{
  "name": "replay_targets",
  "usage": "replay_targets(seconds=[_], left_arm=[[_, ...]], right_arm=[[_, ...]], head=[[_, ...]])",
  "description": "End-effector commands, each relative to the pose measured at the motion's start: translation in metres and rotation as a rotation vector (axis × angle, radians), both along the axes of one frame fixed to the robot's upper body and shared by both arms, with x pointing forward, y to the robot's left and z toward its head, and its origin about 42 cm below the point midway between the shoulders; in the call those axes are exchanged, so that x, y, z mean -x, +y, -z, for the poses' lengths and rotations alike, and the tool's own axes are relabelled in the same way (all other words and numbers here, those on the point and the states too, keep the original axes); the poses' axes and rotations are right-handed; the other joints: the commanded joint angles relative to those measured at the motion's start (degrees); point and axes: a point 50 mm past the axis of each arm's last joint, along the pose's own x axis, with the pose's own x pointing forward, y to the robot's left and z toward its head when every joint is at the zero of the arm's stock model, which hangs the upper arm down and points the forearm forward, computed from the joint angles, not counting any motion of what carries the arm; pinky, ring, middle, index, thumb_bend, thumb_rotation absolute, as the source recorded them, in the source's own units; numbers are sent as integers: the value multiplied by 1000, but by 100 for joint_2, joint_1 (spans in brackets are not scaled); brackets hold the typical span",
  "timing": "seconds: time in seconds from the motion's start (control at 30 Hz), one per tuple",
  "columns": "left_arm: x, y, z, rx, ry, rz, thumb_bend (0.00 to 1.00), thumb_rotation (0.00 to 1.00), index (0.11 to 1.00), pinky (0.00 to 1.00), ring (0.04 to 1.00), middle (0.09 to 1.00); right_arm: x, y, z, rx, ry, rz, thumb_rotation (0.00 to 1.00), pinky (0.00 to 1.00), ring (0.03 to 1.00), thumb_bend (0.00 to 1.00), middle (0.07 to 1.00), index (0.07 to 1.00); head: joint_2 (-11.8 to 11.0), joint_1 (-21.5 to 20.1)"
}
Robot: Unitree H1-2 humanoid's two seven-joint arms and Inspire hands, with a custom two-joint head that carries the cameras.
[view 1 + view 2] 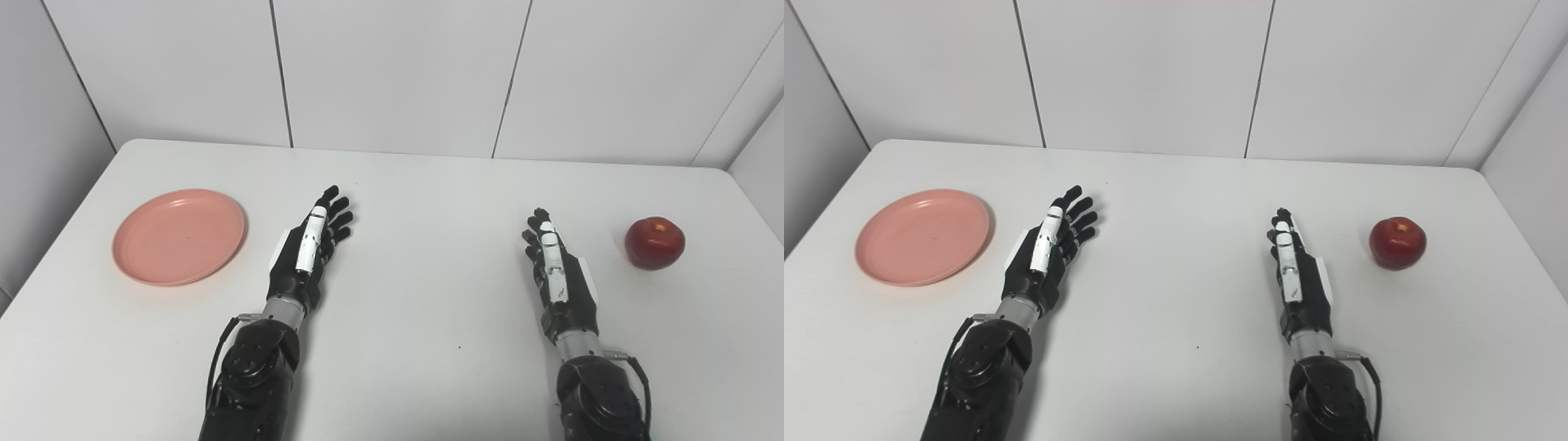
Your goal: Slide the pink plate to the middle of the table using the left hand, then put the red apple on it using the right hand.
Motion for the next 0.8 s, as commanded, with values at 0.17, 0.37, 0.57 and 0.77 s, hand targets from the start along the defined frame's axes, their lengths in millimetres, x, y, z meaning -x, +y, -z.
replay_targets(seconds=[0.17, 0.37, 0.57, 0.77], left_arm=[[-4, -6, -20, 8, -73, 27, 402, 1000, 921, 926, 916, 934], [-3, -7, -23, 5, -69, 31, 398, 1000, 924, 926, 918, 936], [-1, -7, -25, 0, -71, 33, 394, 1000, 927, 929, 925, 941], [-1, -8, -27, -5, -69, 33, 388, 1000, 926, 932, 925, 940]], right_arm=[[-5, 4, -20, -9, -95, -8, 1000, 995, 950, 224, 958, 958], [-5, 4, -21, -9, -108, -10, 1000, 991, 950, 231, 957, 955], [-4, 4, -23, 3, -113, -15, 1000, 991, 947, 236, 956, 953], [-3, 5, -24, -6, -108, -16, 1000, 1000, 952, 242, 955, 955]], head=[[2, 12], [2, 18], [9, 27], [11, 29]])
